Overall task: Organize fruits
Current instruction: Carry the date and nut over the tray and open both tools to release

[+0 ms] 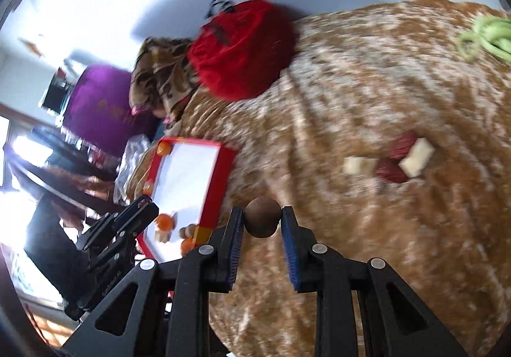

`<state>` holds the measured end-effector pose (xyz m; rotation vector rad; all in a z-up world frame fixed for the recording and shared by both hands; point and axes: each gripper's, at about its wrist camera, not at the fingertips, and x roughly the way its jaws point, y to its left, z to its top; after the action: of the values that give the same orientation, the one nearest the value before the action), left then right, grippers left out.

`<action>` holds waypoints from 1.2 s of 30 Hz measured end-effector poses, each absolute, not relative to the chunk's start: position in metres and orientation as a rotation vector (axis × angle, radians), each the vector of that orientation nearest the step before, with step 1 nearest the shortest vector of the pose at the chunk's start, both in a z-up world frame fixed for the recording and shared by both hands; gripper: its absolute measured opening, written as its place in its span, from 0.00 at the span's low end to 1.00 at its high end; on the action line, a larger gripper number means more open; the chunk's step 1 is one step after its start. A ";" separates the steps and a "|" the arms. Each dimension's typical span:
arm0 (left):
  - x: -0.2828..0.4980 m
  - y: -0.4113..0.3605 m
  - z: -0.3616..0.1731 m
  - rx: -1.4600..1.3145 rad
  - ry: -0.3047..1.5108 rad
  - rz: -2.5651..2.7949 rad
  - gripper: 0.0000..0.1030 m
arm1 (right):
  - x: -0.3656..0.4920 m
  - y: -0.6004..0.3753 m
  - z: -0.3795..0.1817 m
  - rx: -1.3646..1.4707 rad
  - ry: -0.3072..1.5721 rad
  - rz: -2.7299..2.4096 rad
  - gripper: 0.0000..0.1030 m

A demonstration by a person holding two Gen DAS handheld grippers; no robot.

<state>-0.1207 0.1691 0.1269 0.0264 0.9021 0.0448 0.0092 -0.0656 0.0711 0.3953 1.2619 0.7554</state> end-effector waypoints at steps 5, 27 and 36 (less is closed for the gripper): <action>-0.153 0.202 0.115 -0.015 0.930 0.138 0.16 | -0.024 -0.014 0.080 0.318 1.249 0.878 0.24; -0.169 0.233 0.071 0.022 1.128 0.182 0.16 | -0.119 0.108 0.044 0.058 1.326 1.093 0.24; -0.166 0.236 0.072 0.056 1.118 0.260 0.17 | -0.118 0.102 0.045 0.068 1.339 1.097 0.27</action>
<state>-0.1664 0.2363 0.0718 0.0561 1.1181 0.2604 -0.1181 0.1025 0.0451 0.0684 1.3388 1.0965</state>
